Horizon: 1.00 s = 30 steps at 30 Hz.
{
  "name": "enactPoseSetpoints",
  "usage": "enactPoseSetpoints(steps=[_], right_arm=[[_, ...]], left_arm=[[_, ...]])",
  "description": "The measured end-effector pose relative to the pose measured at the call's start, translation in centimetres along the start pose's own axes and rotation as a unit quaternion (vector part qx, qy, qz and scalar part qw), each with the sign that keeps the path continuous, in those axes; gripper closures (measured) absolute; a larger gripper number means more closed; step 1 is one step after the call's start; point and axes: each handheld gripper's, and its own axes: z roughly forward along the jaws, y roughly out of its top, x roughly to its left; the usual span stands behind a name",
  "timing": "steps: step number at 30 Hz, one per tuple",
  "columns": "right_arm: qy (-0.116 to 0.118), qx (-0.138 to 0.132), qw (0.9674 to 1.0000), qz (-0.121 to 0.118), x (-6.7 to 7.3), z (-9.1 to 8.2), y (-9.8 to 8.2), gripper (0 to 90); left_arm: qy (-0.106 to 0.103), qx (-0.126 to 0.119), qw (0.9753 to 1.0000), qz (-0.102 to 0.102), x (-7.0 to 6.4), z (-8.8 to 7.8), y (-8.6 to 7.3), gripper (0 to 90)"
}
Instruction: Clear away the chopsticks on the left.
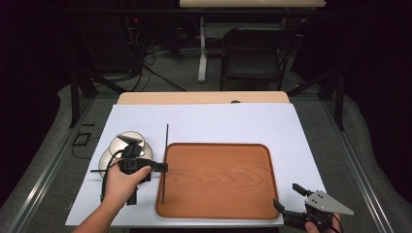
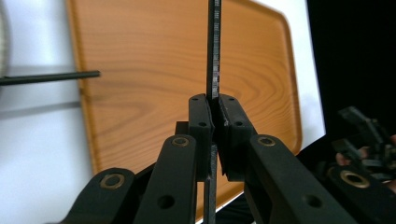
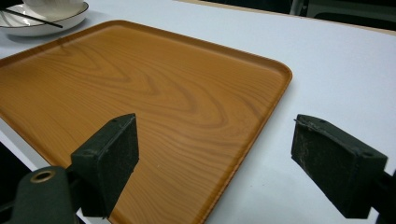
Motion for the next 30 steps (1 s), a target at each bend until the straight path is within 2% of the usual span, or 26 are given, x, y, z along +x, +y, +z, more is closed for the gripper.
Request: enactPoseSetpoints(steps=[9, 14, 19, 23, 24, 25, 26, 28, 30], right_arm=[[0.0, -0.002, 1.0, -0.001, 0.0, 0.0, 0.0, 14.5], [0.0, -0.001, 1.0, -0.001, 0.0, 0.0, 0.0, 14.5], [0.0, -0.002, 1.0, -0.002, 0.0, -0.1, 0.0, 14.5], [0.001, -0.002, 1.0, -0.002, 0.0, -0.1, 0.0, 14.5], [0.001, -0.002, 1.0, -0.003, 0.0, -0.1, 0.0, 14.5], [0.001, -0.002, 1.0, -0.003, 0.0, -0.1, 0.0, 14.6], [0.001, -0.002, 1.0, -0.003, 0.0, -0.1, 0.0, 14.5], [0.002, -0.002, 1.0, -0.003, 0.0, -0.1, 0.0, 14.5], [0.002, -0.002, 1.0, -0.003, 0.0, 0.0, 0.0, 14.5]], left_arm=[[0.004, 0.032, 0.9993, -0.018, 0.3, 4.5, -0.8, 84.8], [0.015, 0.05, 0.9981, -0.032, 0.7, 6.7, -1.1, 84.8], [0.025, 0.057, 0.997, -0.046, 1.2, 7.8, -1.2, 84.8], [0.042, 0.06, 0.9963, -0.045, 1.5, 8.3, -1.3, 84.6], [0.045, 0.054, 0.9964, -0.048, 1.5, 8.4, -1.4, 84.6], [0.047, 0.063, 0.9958, -0.047, 1.6, 8.5, -1.4, 84.5], [0.047, 0.068, 0.9955, -0.046, 1.7, 8.5, -1.5, 84.0], [0.036, 0.054, 0.9966, -0.051, 1.9, 8.7, -1.7, 81.7], [0.04, 0.06, 0.9964, -0.045, 1.8, 8.6, -1.7, 82.4]])
